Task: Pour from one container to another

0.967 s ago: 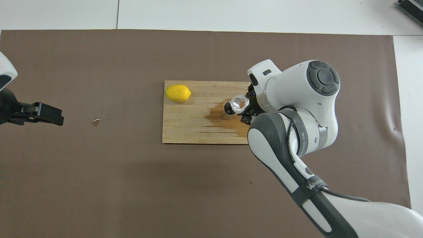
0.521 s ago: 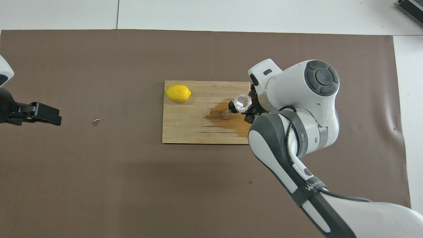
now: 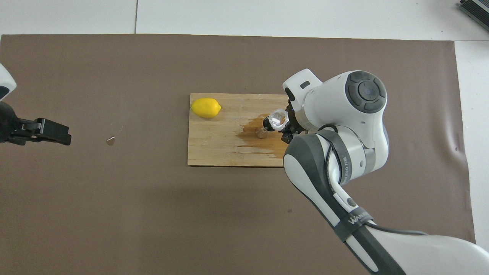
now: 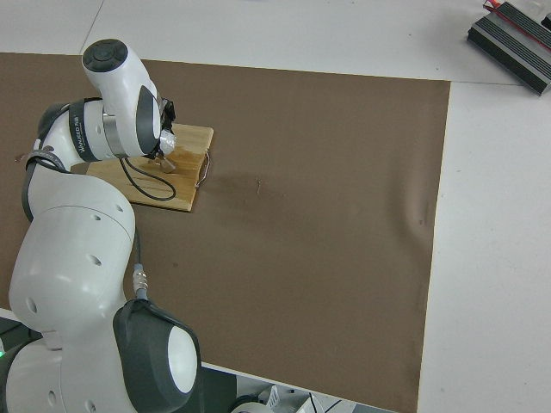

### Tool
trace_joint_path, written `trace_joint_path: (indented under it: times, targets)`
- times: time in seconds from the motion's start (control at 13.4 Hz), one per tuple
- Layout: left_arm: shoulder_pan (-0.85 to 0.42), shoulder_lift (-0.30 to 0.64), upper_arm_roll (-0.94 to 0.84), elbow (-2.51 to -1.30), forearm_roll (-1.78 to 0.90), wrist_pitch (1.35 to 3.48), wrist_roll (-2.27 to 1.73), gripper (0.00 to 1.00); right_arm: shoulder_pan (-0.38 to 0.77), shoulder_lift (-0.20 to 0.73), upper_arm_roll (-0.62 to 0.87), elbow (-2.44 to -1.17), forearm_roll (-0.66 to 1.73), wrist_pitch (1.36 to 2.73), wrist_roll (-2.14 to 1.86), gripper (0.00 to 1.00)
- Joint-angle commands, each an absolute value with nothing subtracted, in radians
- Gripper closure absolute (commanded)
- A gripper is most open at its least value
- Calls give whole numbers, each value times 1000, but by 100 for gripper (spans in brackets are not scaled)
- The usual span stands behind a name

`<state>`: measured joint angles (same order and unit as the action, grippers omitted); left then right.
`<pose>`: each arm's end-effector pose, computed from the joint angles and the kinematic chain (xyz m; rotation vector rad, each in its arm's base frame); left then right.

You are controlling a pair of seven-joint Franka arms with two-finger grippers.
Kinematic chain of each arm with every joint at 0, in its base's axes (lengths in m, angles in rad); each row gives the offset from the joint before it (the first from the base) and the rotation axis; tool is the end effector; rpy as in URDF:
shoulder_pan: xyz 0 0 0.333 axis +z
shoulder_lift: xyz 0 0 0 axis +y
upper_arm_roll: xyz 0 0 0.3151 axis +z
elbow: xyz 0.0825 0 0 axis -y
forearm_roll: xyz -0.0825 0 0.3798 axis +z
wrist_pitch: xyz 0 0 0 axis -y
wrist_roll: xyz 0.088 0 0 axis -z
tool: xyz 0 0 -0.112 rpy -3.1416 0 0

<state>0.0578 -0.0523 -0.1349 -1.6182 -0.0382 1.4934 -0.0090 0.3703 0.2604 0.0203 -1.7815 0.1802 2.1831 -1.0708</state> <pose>0.5230 -0.0469 0.6181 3.1096 -0.1077 -0.1156 0.5892 0.2496 0.4195 -2.3455 -1.9103 -0.2822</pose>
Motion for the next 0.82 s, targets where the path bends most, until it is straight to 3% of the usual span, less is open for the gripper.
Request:
trace_joint_path:
  times: [0.0, 0.74]
  targets:
    - [55, -78, -130, -1641, -29, 1485, -2, 0, 370, 265, 28, -1776, 155, 2195, -1057, 62]
    - [55, -78, -130, -1641, -29, 1485, -2, 0, 382, 261, 29, -1773, 160, 2198, -1066, 62]
